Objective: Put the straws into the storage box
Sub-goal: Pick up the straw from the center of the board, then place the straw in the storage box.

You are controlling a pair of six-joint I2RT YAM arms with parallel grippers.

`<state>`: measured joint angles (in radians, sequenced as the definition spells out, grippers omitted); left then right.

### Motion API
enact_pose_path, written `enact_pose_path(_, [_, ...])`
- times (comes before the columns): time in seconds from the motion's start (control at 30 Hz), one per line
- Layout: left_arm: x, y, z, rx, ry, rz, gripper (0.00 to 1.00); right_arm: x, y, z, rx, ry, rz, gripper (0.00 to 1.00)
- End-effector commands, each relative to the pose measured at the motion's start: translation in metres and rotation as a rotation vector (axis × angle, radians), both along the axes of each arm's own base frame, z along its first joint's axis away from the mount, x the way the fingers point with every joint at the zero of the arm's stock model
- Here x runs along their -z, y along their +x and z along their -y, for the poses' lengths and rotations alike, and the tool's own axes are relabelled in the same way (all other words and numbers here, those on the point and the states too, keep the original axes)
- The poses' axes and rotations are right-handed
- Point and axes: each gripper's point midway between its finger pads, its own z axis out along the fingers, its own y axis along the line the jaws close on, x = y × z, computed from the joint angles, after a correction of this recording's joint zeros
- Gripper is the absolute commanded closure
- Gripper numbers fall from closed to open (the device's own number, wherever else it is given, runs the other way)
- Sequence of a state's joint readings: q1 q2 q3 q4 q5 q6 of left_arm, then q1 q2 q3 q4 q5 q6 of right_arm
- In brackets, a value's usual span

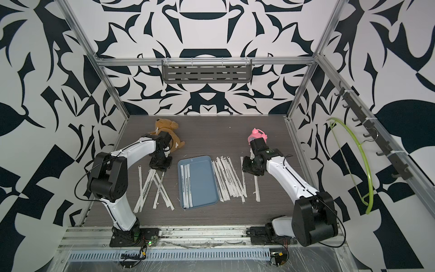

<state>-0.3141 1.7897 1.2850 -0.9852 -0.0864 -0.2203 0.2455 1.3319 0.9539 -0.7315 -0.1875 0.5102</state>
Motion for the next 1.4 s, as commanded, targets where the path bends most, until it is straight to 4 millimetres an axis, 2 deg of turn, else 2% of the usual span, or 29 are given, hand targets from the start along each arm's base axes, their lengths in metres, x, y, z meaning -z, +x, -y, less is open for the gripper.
enact_pose_path(0.0, [-0.057, -0.017, 0.011, -0.146, -0.085, 0.060, 1.00, -0.003, 0.005, -0.003, 0.005, 0.001, 0.014, 0.61])
enact_pose_path(0.1, [-0.087, -0.019, 0.040, -0.209, -0.177, 0.148, 1.00, 0.002, 0.007, -0.007, 0.002, 0.004, 0.006, 0.61])
enact_pose_path(0.2, [-0.096, -0.017, 0.090, -0.204, -0.268, 0.196, 1.00, 0.005, 0.011, -0.014, -0.007, 0.006, 0.005, 0.61])
enact_pose_path(0.23, [-0.093, -0.015, 0.108, -0.202, -0.301, 0.203, 1.00, 0.005, 0.012, -0.017, -0.012, 0.007, 0.006, 0.62])
enact_pose_path(0.33, [-0.077, -0.005, 0.145, -0.222, -0.338, 0.205, 1.00, 0.003, 0.014, -0.023, -0.024, 0.006, 0.010, 0.62])
enact_pose_path(0.47, [-0.049, 0.004, 0.172, -0.217, -0.310, 0.199, 1.00, 0.002, 0.014, -0.023, -0.032, -0.003, 0.013, 0.62])
enact_pose_path(0.53, [-0.034, 0.004, 0.173, -0.211, -0.276, 0.184, 1.00, 0.002, 0.013, -0.023, -0.037, -0.004, 0.013, 0.62])
enact_pose_path(0.7, [-0.006, 0.001, 0.160, -0.215, -0.184, 0.171, 1.00, 0.003, 0.011, -0.022, -0.040, -0.013, 0.010, 0.62])
enact_pose_path(1.13, [0.027, -0.005, 0.150, -0.122, -0.067, 0.096, 1.00, 0.006, 0.012, -0.025, -0.043, -0.013, 0.002, 0.63])
enact_pose_path(1.37, [0.031, -0.008, 0.147, -0.086, -0.040, 0.071, 1.00, 0.009, 0.012, -0.026, -0.046, -0.015, -0.002, 0.63])
